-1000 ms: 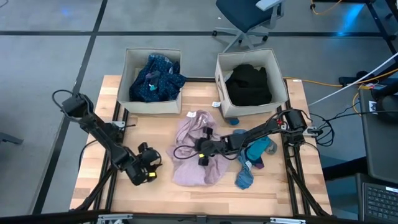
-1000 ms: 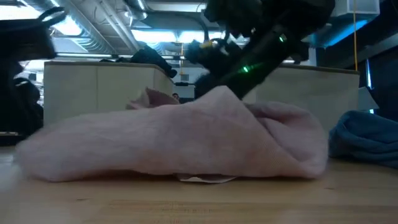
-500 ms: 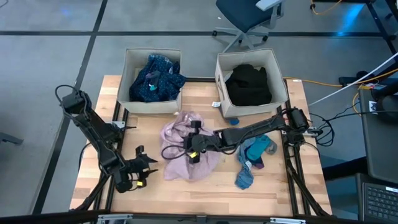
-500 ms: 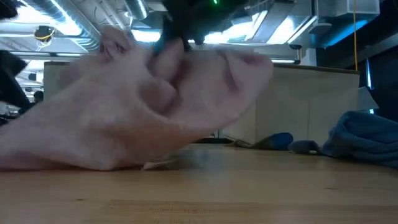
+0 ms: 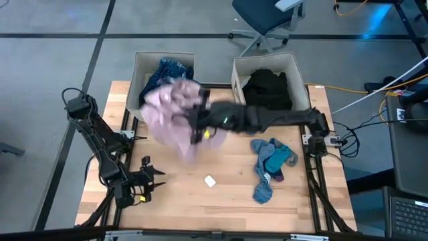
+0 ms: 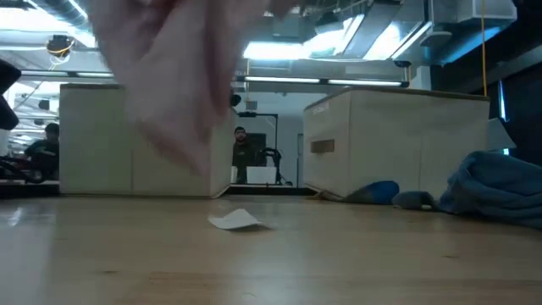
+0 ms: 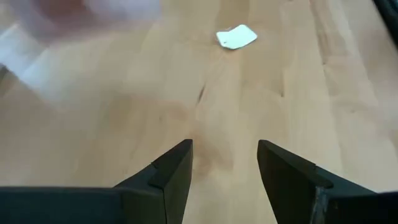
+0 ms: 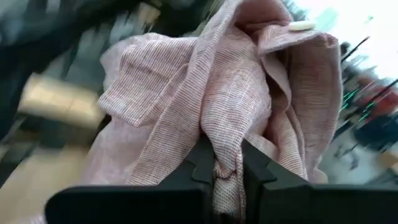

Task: Sort clothes
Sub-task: Put the pink polo shirt into the left brown laundry organizer

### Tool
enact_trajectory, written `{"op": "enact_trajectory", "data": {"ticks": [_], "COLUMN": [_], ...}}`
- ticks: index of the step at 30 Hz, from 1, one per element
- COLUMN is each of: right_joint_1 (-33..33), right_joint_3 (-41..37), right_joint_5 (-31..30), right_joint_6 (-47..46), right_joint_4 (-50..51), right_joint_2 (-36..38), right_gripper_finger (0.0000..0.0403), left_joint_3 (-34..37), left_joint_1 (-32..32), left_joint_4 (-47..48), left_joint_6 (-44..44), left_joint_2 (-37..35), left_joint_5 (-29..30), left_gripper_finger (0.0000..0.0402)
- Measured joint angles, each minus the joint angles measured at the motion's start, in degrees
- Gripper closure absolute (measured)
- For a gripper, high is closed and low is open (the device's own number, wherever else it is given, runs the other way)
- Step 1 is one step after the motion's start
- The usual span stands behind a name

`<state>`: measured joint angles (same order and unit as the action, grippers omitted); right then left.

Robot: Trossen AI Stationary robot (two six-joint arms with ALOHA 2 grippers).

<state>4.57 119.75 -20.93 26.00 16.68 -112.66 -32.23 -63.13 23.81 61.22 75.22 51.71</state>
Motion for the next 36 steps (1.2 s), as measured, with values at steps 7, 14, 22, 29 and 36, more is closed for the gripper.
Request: {"op": "enact_trajectory", "data": {"ticks": [7, 14, 22, 29, 36], "right_joint_1": [-9.88, -20.58, -26.41, -27.1, -26.72], "right_joint_3": [9.05, 9.16, 9.11, 8.94, 9.18], "right_joint_5": [12.01, 24.35, 29.1, 29.25, 30.69], "right_joint_6": [2.83, -0.52, -9.89, -10.75, -10.99], "right_joint_4": [-14.12, -38.21, -40.88, -27.47, -16.98], "right_joint_2": [0.13, -5.53, -16.88, -25.16, -29.14], "right_gripper_finger": [0.0373, 0.0373, 0.0369, 0.0358, 0.0354], "left_joint_3": [0.0, 0.0, 0.0, 0.0, 0.0], "left_joint_1": [0.22, 0.72, 2.34, 3.05, 3.26], "left_joint_4": [3.69, 4.13, 4.09, 4.09, 4.32], "left_joint_6": [0.11, 1.3, 4.43, 4.47, 4.31], "left_joint_2": [-2.26, -3.36, -3.36, -3.36, -3.36], "left_joint_5": [1.24, 5.79, 7.01, 7.03, 7.18], "left_gripper_finger": [0.0229, 0.0229, 0.0229, 0.0229, 0.0229]}}
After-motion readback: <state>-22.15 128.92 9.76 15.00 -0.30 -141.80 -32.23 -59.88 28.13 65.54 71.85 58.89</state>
